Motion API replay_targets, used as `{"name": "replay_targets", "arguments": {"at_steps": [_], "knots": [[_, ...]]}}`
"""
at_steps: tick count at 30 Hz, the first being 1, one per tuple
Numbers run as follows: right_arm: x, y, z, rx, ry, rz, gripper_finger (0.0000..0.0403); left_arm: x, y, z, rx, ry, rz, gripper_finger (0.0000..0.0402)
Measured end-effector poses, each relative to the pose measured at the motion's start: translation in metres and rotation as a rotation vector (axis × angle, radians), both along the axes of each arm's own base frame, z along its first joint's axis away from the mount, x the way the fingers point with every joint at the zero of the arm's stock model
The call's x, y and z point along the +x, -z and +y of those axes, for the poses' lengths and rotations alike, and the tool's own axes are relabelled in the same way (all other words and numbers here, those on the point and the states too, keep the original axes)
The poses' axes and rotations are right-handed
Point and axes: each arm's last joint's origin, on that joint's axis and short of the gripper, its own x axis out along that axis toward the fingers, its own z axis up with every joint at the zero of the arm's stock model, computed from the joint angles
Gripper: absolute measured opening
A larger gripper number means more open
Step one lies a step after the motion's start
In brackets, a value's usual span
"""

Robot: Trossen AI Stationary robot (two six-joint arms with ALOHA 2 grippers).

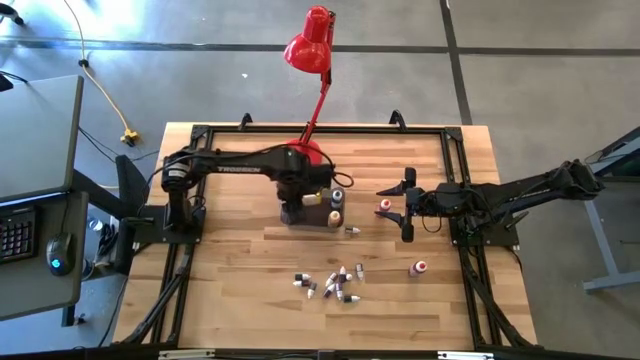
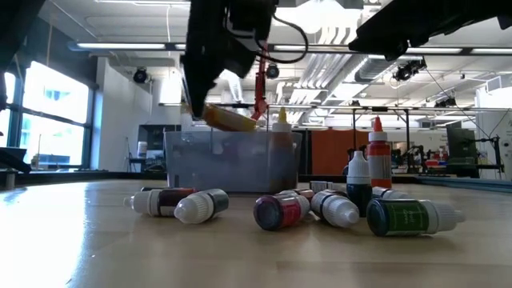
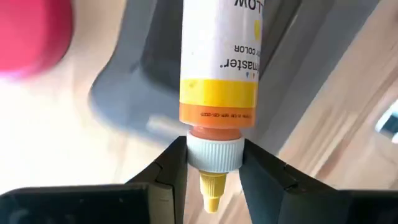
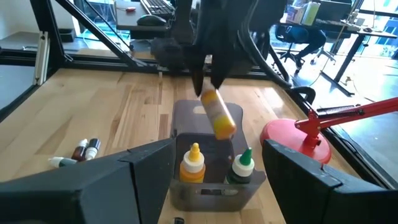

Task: Pick & Place food coloring
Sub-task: Adjust the large yellow food coloring bottle in the black bin

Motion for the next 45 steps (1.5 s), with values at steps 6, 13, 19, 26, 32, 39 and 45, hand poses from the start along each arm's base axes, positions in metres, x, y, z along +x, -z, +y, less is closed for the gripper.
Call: {"name": "replay_targets", "arguments": {"at_steps": [6, 13, 19, 26, 32, 39, 45], "knots": [[0.002, 0.001, 0.0, -0.006, -0.001, 0.003, 0.0236, -0.006, -0.012, -0.012, -0.049, 0.025, 0.059, 0.0105], [0.025, 0.016, 0.005, -0.082, -0.073, 0.039, 0.0236, 0.006, -0.013, -0.041, -0.239, 0.008, -0.051, 0.0104], [0.063, 0.028, 0.014, -0.078, -0.159, 0.051, 0.0236, 0.014, -0.015, -0.055, -0.309, -0.16, -0.1, 0.0104], [0.121, 0.037, 0.029, -0.074, -0.167, 0.229, 0.0236, 0.017, -0.016, -0.055, -0.37, -0.281, -0.115, 0.0104], [0.16, 0.046, 0.052, -0.221, -0.146, 0.284, 0.0236, 0.02, -0.017, -0.058, -0.462, -0.297, -0.119, 0.0104], [0.179, 0.055, 0.066, -0.318, -0.055, 0.319, 0.0236, 0.02, -0.017, -0.058, -0.462, -0.298, -0.118, 0.0104], [0.18, 0.056, 0.066, -0.319, -0.039, 0.325, 0.0222, 0.02, -0.017, -0.058, -0.465, -0.297, -0.116, 0.0116]]}}
